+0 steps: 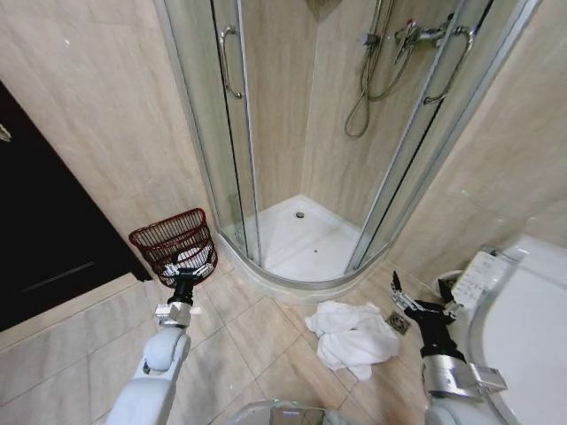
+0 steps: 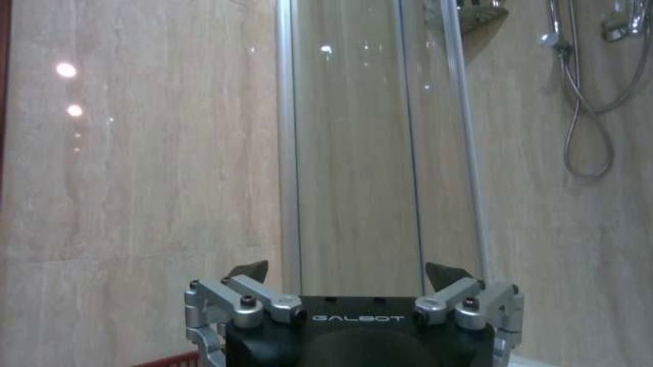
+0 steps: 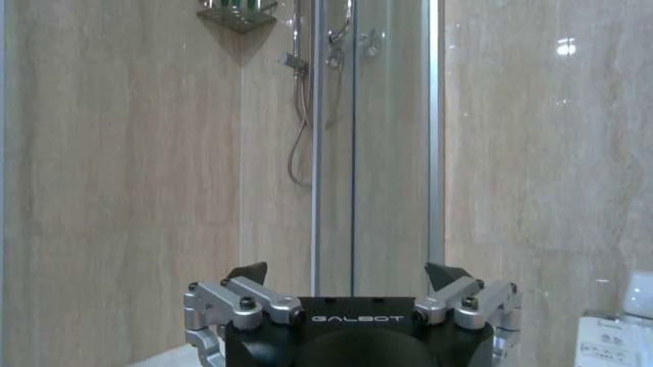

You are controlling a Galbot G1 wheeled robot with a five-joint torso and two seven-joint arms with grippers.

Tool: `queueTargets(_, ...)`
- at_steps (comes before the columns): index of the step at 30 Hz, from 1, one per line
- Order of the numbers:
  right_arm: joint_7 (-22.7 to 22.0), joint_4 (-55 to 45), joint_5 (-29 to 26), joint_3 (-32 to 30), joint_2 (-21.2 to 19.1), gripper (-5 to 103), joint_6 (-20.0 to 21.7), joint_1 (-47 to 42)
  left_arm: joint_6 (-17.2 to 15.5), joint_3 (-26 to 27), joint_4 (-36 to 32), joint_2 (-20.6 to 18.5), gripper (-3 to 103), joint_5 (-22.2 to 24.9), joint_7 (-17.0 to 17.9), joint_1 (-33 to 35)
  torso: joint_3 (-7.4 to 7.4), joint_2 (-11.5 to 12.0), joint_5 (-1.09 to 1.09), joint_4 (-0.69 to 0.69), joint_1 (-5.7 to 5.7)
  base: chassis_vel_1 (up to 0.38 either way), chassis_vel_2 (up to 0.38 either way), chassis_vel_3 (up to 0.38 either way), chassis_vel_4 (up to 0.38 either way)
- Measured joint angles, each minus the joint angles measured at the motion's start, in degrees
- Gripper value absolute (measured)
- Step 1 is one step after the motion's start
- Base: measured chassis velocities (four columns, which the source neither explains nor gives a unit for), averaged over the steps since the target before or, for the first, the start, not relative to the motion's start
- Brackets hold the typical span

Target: Discard the used towel into the hamper.

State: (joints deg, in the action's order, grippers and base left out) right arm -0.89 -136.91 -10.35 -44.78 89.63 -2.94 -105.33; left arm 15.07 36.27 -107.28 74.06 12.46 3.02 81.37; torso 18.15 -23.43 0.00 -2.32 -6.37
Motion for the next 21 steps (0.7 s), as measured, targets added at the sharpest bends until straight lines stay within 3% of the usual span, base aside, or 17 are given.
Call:
queueTargets(9,0.03,0.60,-0.06,0.01,0.08,100,-1.07,0.19,-0.07,0.03,-0.09,-0.01,100,-0.02,-0.01,-0.03,0.00,0.00,0.00,0.00,0.00,0.051,-0.047,-0.041,0.038)
queueTargets(21,-0.21,0.80,-1.18,-0.73,-0.29,100,-1.68,0.52,-3.14,0.55,-2.26,0.44,100,-0.25,-0.26,-0.27,0.68,-1.16,0.01,0.01,-0.47,0.000,0.000,0.000,0.000)
